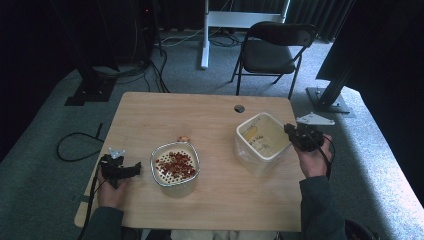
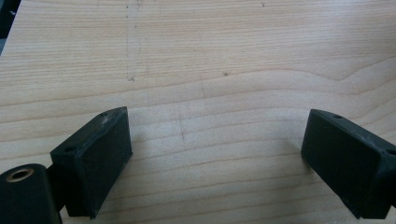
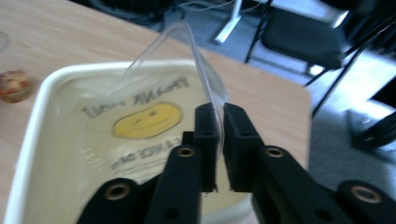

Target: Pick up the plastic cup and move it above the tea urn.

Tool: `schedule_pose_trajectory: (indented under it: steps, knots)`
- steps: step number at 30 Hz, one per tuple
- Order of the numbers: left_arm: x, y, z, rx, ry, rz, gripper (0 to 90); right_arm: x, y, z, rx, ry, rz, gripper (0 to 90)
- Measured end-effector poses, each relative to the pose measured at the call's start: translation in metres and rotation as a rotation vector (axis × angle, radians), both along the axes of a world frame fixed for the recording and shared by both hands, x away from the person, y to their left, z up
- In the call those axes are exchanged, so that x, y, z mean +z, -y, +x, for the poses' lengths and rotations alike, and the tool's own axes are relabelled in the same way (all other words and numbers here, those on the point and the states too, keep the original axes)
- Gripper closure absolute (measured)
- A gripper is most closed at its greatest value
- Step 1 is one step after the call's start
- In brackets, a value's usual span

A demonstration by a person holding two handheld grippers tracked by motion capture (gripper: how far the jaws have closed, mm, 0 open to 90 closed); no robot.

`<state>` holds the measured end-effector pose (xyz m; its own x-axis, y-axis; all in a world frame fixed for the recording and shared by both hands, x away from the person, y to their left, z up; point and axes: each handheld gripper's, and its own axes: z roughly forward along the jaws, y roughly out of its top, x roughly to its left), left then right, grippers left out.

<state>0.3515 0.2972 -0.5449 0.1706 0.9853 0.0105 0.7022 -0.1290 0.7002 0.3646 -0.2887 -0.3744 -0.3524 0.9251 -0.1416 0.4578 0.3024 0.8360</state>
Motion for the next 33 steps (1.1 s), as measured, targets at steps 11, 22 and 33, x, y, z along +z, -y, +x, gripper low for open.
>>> schedule_pose_trajectory:
  steps: [11, 22, 33]
  knots:
    - [0.000, 0.000, 0.000, -0.002, -0.002, 0.003, 9.1, -0.009, -0.016, -0.002, 0.062, -0.038, -0.126, 84.3]
    - [0.000, 0.000, 0.000, -0.001, -0.001, 0.001, 9.1, -0.002, -0.002, -0.002, 0.086, 0.004, 0.037, 63.9]
    - [0.000, 0.000, 0.000, -0.001, -0.001, 0.002, 9.1, -0.011, -0.004, 0.009, 0.079, -0.033, 0.111, 63.0]
